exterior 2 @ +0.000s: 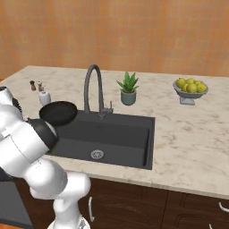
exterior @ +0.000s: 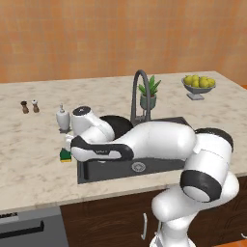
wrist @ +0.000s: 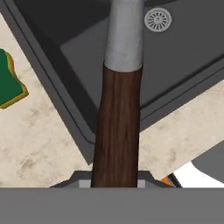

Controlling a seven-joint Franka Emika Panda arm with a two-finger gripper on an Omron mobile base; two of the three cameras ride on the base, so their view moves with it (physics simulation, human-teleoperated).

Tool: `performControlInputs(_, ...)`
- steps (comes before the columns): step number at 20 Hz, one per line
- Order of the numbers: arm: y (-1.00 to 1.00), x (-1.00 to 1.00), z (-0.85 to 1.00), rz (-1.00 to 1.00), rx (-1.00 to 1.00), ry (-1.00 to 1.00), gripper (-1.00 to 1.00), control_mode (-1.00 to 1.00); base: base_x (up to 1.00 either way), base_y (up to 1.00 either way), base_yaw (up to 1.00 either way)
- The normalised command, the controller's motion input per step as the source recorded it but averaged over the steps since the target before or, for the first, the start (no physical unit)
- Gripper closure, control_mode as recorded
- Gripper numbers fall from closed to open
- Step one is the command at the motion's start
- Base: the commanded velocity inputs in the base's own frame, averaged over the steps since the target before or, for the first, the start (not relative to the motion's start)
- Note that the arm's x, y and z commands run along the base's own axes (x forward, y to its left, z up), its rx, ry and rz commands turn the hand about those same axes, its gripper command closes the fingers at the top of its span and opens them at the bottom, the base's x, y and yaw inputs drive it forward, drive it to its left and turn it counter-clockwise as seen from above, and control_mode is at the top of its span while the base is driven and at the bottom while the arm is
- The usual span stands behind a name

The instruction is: Pick the pan and sponge and place them into the sink. Then turn on the water.

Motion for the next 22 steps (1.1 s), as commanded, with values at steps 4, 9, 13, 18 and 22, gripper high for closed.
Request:
performControlInputs(4, -0.69, 0.09, -0.03, -0.58, 0.04, 0.03, 1.00, -1.00, 0.00, 0.00, 0.00)
performControlInputs(9, -0.14, 0.15, -0.03, -0.57, 0.00, 0.03, 1.00, -1.00, 0.00, 0.00, 0.00)
performControlInputs(13, -0.05, 0.26, 0.00, -0.03, 0.01, 0.07, 1.00, -1.00, 0.00, 0.00, 0.00)
performControlInputs(18, -0.25, 0.04, -0.02, 0.00, 0.04, 0.13, 1.00, -1.00, 0.00, 0.00, 0.00)
performControlInputs(22, -0.21, 0.13, -0.31, -0.01, 0.03, 0.03, 1.00, -1.00, 0.00, 0.00, 0.00)
